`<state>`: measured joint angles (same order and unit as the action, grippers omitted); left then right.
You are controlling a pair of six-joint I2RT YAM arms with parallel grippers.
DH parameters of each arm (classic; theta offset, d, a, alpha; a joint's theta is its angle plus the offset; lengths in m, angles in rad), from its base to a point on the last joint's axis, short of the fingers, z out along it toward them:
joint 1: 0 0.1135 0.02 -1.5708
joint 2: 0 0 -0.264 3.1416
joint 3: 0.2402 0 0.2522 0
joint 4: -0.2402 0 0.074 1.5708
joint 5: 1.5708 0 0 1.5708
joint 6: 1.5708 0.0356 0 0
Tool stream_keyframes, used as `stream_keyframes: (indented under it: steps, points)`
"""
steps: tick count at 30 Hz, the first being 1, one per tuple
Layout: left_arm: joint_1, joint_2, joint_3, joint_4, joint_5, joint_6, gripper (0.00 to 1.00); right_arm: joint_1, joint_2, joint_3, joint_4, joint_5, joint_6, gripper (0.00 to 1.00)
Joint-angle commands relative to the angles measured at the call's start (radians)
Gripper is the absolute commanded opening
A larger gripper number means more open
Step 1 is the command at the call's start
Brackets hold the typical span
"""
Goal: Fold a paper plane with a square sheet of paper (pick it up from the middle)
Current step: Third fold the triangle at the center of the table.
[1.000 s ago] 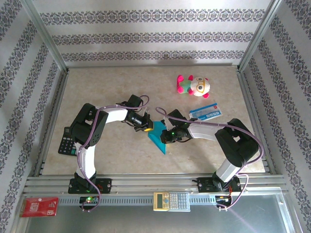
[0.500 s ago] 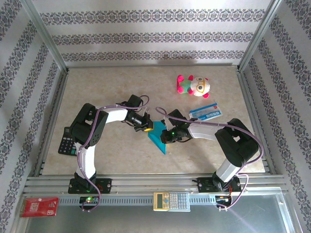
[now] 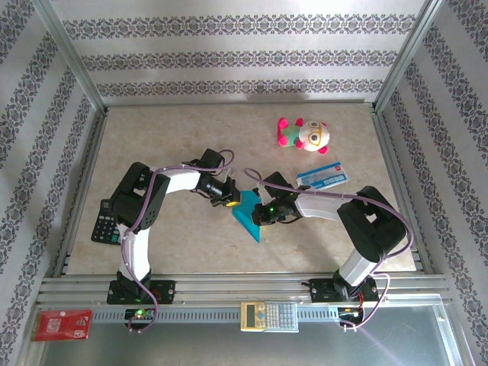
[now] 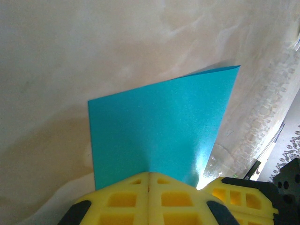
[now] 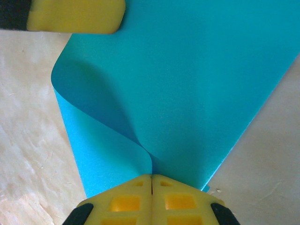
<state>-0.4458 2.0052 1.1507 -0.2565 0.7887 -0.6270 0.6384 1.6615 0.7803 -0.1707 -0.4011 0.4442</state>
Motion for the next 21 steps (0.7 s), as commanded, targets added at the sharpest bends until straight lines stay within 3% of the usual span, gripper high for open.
stream_keyframes:
  steps: [1, 21]
  points:
    - [-0.011, 0.052, 0.002, -0.070, -0.057, 0.024, 0.08, -0.008, 0.024, -0.026, -0.029, 0.038, -0.017, 0.02]
    - [-0.014, 0.045, 0.055, -0.098, -0.055, 0.021, 0.09, -0.004, 0.049, -0.030, -0.044, 0.054, -0.016, 0.00]
